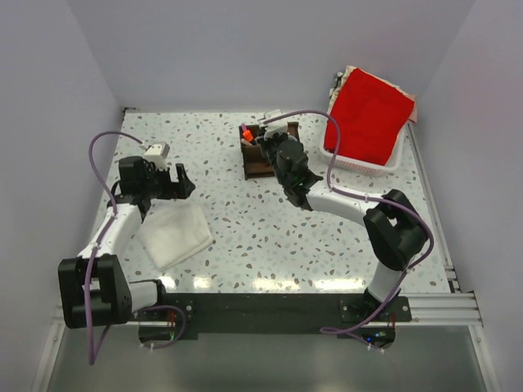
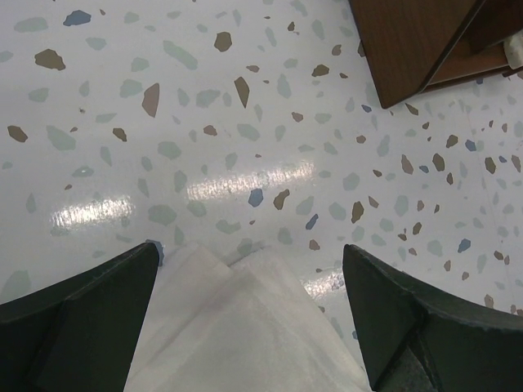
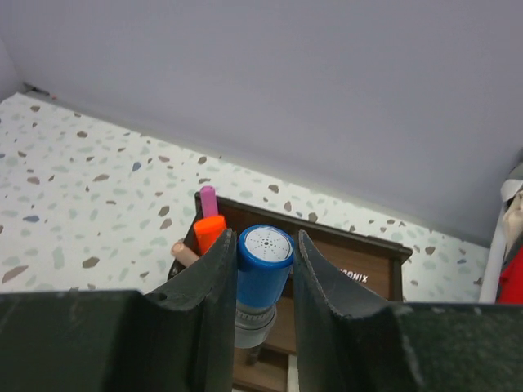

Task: Sort the stationery into containers
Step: Pick up the stationery from the center of the board, then place the stationery at the center of the board.

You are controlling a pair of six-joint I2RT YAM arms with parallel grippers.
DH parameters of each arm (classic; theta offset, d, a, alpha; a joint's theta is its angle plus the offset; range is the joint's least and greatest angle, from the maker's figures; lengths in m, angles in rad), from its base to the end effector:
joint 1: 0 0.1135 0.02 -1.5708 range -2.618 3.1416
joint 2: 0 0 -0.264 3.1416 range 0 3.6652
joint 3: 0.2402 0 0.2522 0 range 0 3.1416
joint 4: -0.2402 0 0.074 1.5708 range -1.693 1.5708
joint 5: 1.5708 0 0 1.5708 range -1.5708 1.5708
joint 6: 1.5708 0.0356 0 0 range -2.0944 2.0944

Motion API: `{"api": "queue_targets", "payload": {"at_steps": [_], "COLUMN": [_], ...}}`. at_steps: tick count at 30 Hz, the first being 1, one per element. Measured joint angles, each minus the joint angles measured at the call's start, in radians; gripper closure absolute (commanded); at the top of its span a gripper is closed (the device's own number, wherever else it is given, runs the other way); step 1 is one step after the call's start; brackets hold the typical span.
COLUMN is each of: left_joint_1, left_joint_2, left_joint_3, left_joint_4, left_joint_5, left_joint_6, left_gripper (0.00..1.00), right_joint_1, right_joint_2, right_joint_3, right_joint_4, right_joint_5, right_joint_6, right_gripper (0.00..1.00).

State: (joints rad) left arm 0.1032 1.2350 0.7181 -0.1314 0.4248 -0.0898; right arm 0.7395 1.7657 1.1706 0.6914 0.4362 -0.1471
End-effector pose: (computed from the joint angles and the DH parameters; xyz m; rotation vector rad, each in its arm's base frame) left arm 0.2606 0.0122 0.2296 0.0225 2.1902 -0.4624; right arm 0.3156 0.2675 0.2951 -0.3008 1.4547 0.1580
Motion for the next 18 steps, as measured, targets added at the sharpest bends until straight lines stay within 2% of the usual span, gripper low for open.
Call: {"api": "queue_targets", "payload": {"at_steps": [7, 13, 18], "left_joint_1": [0.010, 0.021, 0.021], "left_joint_2": [0.058, 0.093, 0.119], "left_joint_3": [0.016, 0.051, 0.067], "left_joint_4": [0.013, 0.020, 0.031], "left_joint_5": [0.017, 0.017, 0.027], "left_joint_6": [-0.001, 0.000, -0.002], "left_gripper": [0.00, 0.00, 0.00], "right_joint_1": [-0.072, -0.135, -0.141], "right_joint_2": [0.010, 0.040, 0.042], "right_joint_3": [-0.012, -0.016, -0.046], "right_joint_4": [0.140, 0.148, 0.163], "right_joint_5": [0.003, 0.008, -0.030], "right_joint_6": [-0.048, -0.028, -0.002], "right_gripper": [1.00, 1.00, 1.00]}}
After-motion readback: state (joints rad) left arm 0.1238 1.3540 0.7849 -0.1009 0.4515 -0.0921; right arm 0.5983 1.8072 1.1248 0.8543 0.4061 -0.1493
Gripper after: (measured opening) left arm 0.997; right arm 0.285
